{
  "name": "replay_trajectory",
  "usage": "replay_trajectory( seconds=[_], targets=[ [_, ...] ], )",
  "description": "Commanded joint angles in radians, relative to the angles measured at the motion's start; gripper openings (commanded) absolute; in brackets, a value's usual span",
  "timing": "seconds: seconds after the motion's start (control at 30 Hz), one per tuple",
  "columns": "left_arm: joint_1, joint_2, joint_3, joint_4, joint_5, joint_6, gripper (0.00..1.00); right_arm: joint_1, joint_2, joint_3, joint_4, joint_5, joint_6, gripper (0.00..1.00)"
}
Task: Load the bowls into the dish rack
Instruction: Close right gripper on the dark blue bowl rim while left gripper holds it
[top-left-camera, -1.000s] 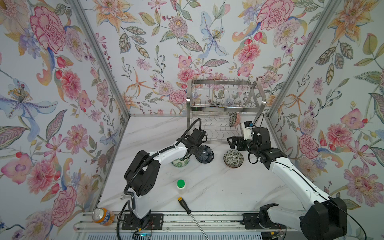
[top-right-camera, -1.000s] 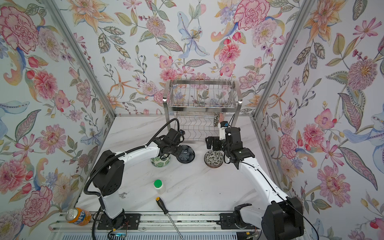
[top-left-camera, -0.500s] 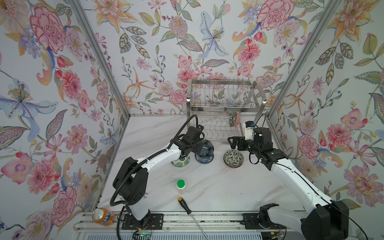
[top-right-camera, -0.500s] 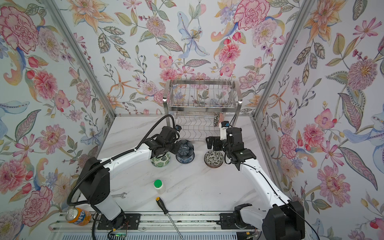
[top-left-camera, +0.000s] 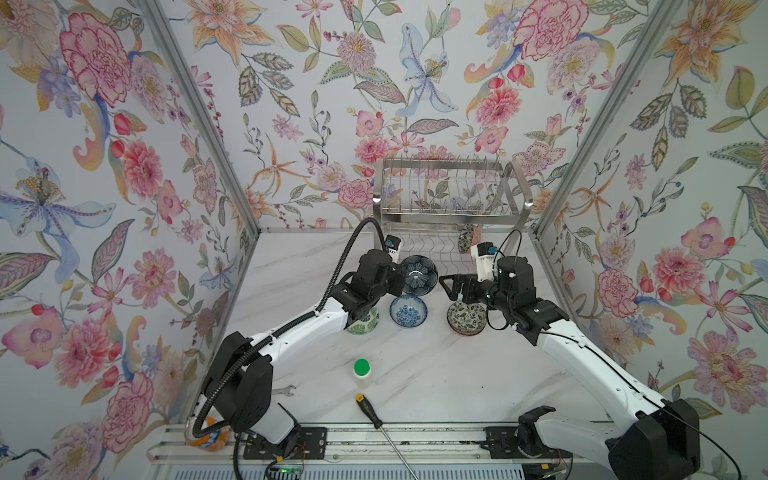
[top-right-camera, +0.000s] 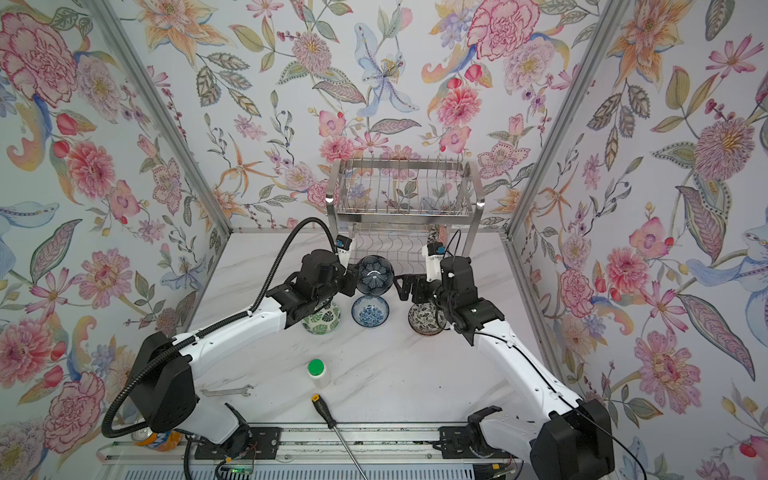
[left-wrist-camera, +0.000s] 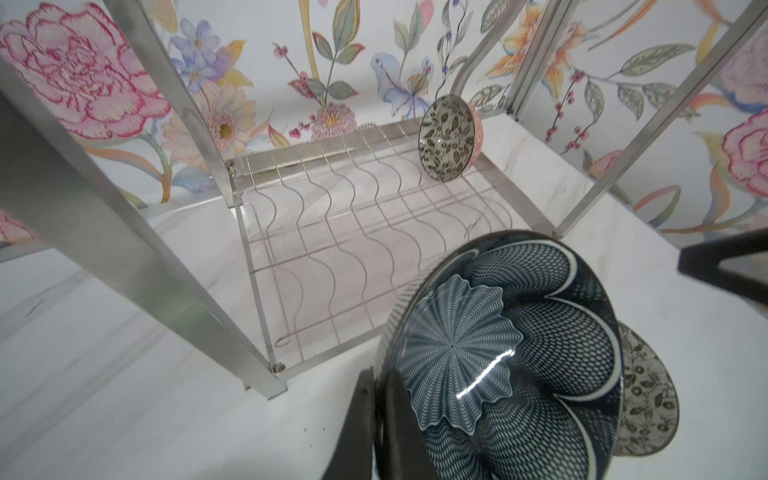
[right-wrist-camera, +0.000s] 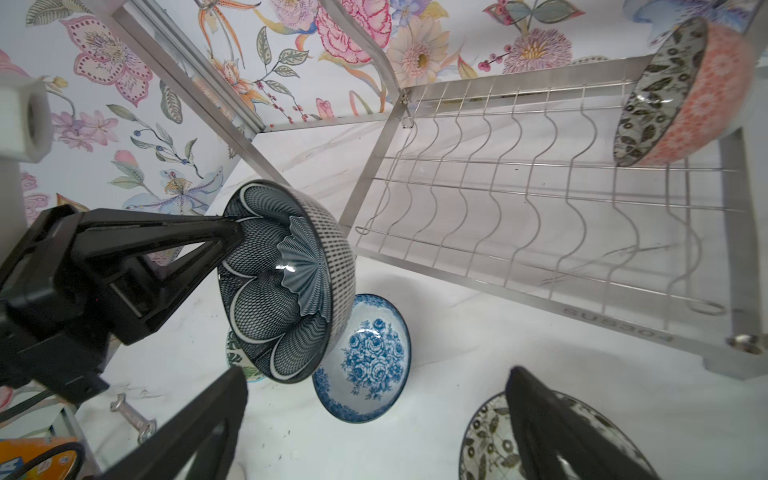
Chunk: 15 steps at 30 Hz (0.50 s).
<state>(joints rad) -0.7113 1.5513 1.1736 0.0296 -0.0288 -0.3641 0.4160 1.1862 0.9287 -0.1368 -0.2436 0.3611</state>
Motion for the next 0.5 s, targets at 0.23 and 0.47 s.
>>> replay_trajectory(
  seconds=[0.23,0.47],
  targets=[
    [-0.043,0.041,0.035,0.195,0.067,-0.039,0.00,0.061,0.139,0.076,0.037,0.166,0.078,0.76],
    [-0.054,0.052,0.025,0.195,0.092,-0.036,0.00,0.086,0.191,0.123,0.066,0.224,0.096,0.33]
  ],
)
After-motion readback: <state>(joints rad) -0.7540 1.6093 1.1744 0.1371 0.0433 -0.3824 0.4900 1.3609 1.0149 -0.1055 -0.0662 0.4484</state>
